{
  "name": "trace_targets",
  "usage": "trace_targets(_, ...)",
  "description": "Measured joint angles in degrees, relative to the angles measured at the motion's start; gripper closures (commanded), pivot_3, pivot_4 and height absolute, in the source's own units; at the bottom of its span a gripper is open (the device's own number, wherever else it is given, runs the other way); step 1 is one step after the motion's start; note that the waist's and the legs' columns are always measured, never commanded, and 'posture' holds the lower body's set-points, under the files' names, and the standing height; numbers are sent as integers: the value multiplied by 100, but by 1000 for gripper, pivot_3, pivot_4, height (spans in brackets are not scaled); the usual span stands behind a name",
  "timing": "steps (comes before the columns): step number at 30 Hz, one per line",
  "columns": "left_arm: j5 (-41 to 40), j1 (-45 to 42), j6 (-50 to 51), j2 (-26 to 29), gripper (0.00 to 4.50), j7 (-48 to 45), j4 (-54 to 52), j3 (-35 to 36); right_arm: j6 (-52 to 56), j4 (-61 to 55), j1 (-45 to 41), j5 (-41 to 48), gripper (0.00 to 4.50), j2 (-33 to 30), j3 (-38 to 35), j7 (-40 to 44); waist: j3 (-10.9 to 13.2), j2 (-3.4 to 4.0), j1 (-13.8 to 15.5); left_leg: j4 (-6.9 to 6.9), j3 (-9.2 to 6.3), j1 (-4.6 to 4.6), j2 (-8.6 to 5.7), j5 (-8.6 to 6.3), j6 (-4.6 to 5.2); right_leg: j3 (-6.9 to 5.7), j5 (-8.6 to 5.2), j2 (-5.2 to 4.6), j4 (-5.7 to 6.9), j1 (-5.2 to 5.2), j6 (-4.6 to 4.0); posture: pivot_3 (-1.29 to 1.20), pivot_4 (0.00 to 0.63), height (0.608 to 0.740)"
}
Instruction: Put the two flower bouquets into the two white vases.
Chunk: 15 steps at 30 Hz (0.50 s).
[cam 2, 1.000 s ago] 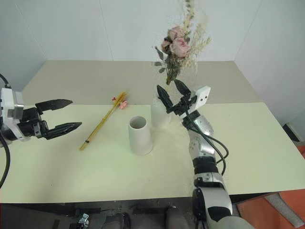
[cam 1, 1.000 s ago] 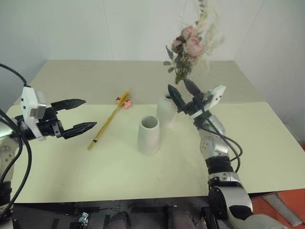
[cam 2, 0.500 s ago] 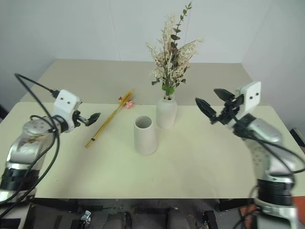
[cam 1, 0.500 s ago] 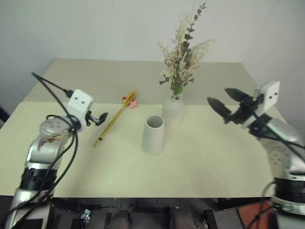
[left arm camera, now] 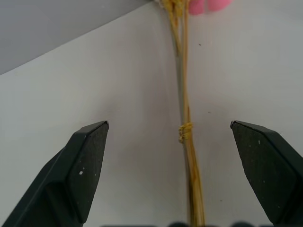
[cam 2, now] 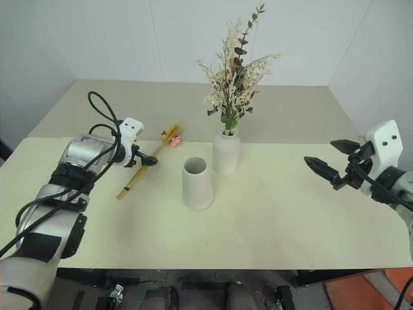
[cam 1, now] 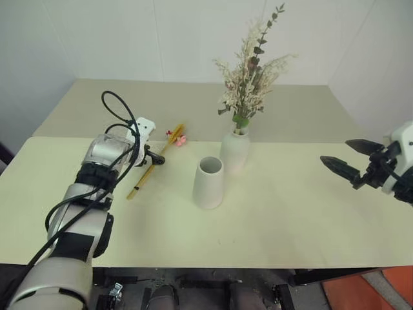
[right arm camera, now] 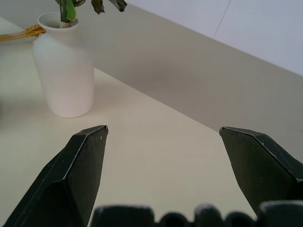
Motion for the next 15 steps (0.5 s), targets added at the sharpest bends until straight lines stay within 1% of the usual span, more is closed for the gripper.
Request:
trace_targets(3, 217, -208, -227, -120, 607, -125, 591, -134, 63, -165, 183, 6, 0, 1, -167, -62, 0, 0, 3, 4, -3, -3, -3, 0, 0, 0, 0, -1, 0, 0, 0, 0, 150, 740)
trace_targets(7, 388, -445, -511, -209, 1903, -166, 1122, -128, 120, -409, 423, 55, 0, 3, -466, -35, 0, 0, 3, 4, -10, -3, -5, 0, 0, 0, 0, -1, 2, 0, 1, 0, 150, 740)
trace_targets(12, 486, -598, -746, -316, 3574, -185, 1531, -66, -328, -499, 933, 136, 0, 25, -920, 708, 0, 0, 3, 7, -15, 0, -9, 0, 0, 0, -1, -1, 3, 5, 4, 0, 150, 740)
trace_targets(15, 561, -601, -888, -315, 4473, -215, 1634, -40, -615, -484, 1210, 53, 0, 11, -1080, 1128, 0, 0, -19, 7, -16, 5, -10, 0, 0, 1, -3, 0, 6, 6, 8, 0, 150, 740)
